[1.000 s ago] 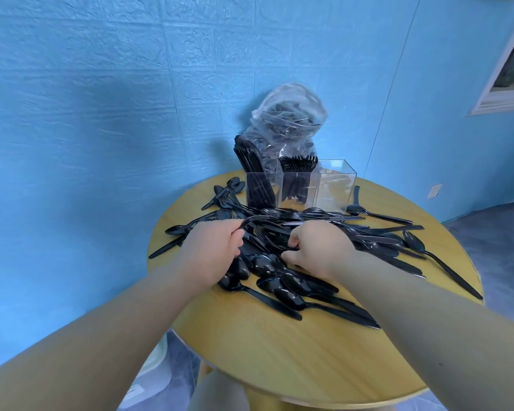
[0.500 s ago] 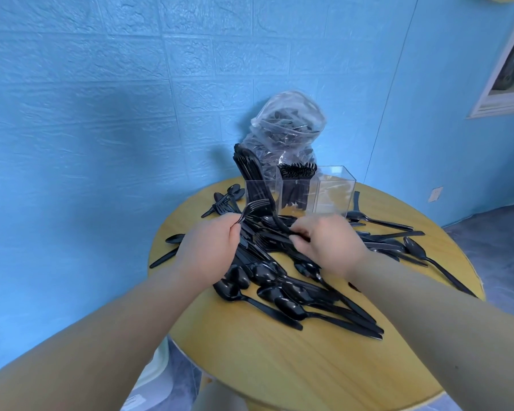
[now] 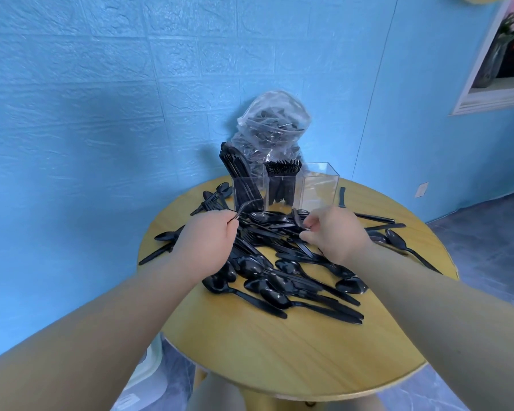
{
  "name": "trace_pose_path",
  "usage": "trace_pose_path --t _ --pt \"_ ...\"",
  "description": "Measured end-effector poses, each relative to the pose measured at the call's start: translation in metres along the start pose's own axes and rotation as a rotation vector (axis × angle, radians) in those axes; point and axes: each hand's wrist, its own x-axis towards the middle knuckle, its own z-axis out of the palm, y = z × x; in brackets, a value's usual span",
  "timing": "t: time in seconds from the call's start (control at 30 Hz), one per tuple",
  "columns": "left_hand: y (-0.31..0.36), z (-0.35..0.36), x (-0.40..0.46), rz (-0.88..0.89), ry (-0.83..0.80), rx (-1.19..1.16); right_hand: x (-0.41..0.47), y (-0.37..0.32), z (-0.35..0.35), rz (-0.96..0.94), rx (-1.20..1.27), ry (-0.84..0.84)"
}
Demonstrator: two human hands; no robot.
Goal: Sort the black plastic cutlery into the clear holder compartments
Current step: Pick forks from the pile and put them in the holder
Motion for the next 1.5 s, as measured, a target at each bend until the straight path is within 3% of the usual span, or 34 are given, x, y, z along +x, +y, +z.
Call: trace_pose_path --t 0.1,0.37,0.47,0.57,0.7,0.83,1.13,1.37,1.5 --pt "-0.004 0.004 -0.001 -0.007 0.003 0.037 -0.002 0.002 0.002 -0.017 -0.172 0.006" --pt "-0.021 0.014 -0.005 -0.003 0.047 0.051 0.009 -0.002 0.006 -0.055 -0.243 0.078" --pt "-0.027 0.018 -0.011 0.011 0.098 -0.003 0.013 -0.002 0.011 -0.129 -0.306 0.154" --pt "-0.031 0.021 -0.019 -0.019 0.158 -0.048 0.011 -0.009 0.015 -0.272 -0.209 0.265" --pt "-0.034 0.029 -0.030 -0.046 0.215 -0.130 0.004 -0.034 0.023 -0.398 -0.186 0.004" --pt "-0.038 0.032 -0.029 -0.072 0.232 -0.199 0.016 -0.035 0.036 -0.303 -0.328 -0.101" --pt "-0.038 0.035 -0.027 -0.061 0.195 -0.222 0.026 -0.032 0.047 -0.144 -0.291 -0.125" --pt "-0.036 0.035 -0.026 -0.093 0.198 -0.181 0.023 -0.028 0.045 -0.112 -0.133 -0.072" --pt "-0.036 0.031 -0.029 -0.090 0.232 -0.191 0.017 -0.031 0.025 -0.131 0.162 0.041"
